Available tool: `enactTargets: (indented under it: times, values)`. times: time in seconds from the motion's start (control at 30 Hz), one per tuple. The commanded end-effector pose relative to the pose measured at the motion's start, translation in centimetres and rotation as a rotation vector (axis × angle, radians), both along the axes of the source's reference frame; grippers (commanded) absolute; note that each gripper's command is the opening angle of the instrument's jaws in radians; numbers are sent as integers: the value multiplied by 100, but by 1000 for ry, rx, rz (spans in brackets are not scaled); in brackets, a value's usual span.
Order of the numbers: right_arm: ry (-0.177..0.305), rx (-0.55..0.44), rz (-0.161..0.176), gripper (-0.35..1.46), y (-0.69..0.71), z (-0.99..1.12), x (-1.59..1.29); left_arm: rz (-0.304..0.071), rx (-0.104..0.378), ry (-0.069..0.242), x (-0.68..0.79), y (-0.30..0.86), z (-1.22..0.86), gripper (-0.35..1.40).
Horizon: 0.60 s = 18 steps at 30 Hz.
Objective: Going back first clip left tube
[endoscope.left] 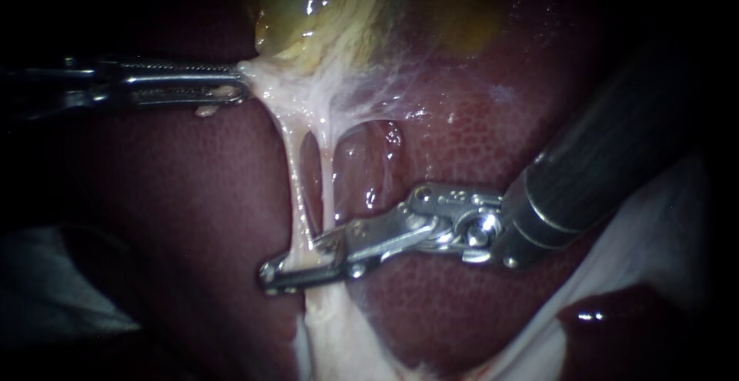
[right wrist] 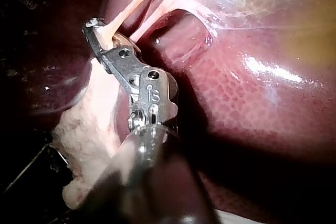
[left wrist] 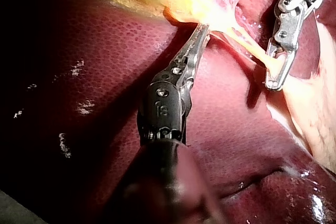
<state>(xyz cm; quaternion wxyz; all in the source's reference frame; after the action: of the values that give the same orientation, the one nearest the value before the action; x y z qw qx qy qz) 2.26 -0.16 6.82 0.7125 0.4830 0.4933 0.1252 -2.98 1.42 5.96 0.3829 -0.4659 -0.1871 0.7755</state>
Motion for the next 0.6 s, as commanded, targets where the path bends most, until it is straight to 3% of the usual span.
enactTargets:
  times: [0.03, 0.3, 0.47, 0.6]
  values:
    - [1, 0, -1, -35, 0, 0, -1, 0, -1, 0, 0, 0, 0, -35]
    - [-2, -23, 17, 35, 0, 1, 6, -3, 5, -1, 1, 0, 0, -35]
    - [-9, -50, 49, 46, 3, 4, 12, -3, 5, -1, 1, 0, 0, -35]
    - [-26, -122, 122, 50, 6, 13, 12, -3, 4, -1, 1, 0, 0, -35]
